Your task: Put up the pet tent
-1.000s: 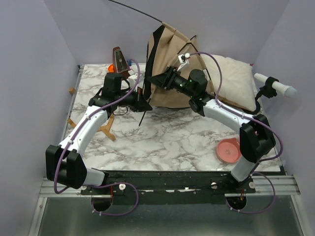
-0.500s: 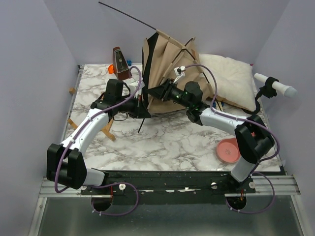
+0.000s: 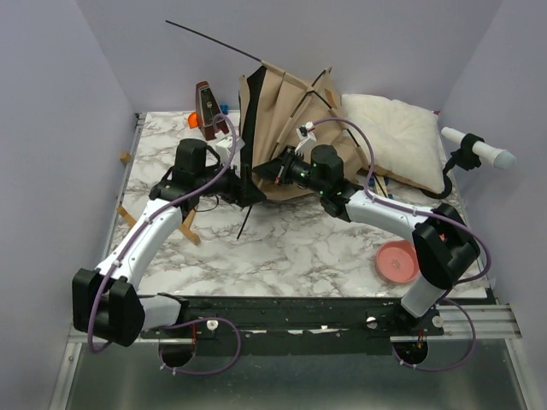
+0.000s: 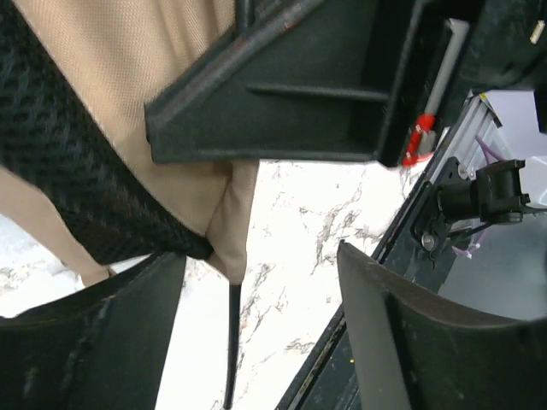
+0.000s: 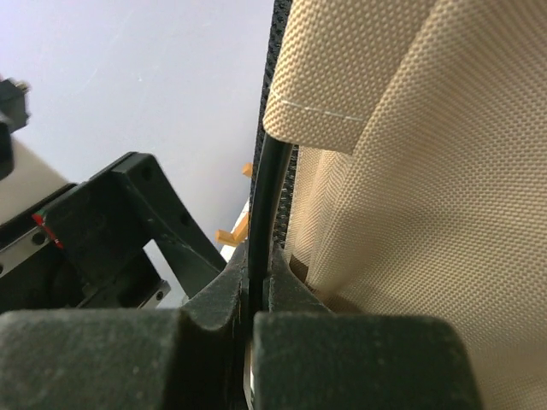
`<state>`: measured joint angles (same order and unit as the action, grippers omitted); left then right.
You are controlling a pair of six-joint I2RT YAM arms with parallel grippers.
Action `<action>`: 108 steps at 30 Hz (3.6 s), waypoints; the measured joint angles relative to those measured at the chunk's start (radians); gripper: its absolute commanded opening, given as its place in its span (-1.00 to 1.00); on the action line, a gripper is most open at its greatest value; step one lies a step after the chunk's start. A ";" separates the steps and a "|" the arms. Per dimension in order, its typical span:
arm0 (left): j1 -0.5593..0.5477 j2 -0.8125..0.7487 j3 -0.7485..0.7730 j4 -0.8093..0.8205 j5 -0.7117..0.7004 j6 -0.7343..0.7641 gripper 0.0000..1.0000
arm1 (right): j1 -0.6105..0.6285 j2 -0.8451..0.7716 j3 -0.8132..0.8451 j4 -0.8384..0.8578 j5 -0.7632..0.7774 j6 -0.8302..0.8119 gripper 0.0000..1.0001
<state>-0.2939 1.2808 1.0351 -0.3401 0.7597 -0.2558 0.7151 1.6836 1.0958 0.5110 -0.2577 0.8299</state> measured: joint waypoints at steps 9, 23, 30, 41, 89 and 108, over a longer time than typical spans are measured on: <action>0.000 -0.222 -0.199 -0.013 -0.063 0.003 0.52 | -0.011 -0.010 0.027 -0.081 -0.008 0.000 -0.99; -0.059 -0.346 -0.398 -0.054 -0.138 -0.140 -0.18 | -0.026 -0.012 0.046 -0.095 -0.018 0.002 -0.99; -0.060 -0.332 -0.398 -0.048 -0.159 -0.141 -1.00 | -0.026 -0.026 0.046 -0.100 -0.022 0.001 -0.92; -0.070 -0.325 -0.396 -0.085 -0.169 -0.082 -1.00 | -0.045 -0.029 0.046 -0.113 -0.197 -0.108 -0.01; -0.069 0.098 0.021 -0.280 -0.232 0.039 -1.00 | -0.052 -0.007 -0.049 0.171 -0.128 -0.280 0.10; -0.054 0.147 0.084 -0.204 -0.188 0.069 -1.00 | -0.025 -0.110 -0.010 0.009 0.084 -0.281 0.64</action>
<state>-0.3481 1.4277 1.1194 -0.5442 0.5716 -0.1867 0.6899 1.5734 1.0855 0.5198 -0.1741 0.5488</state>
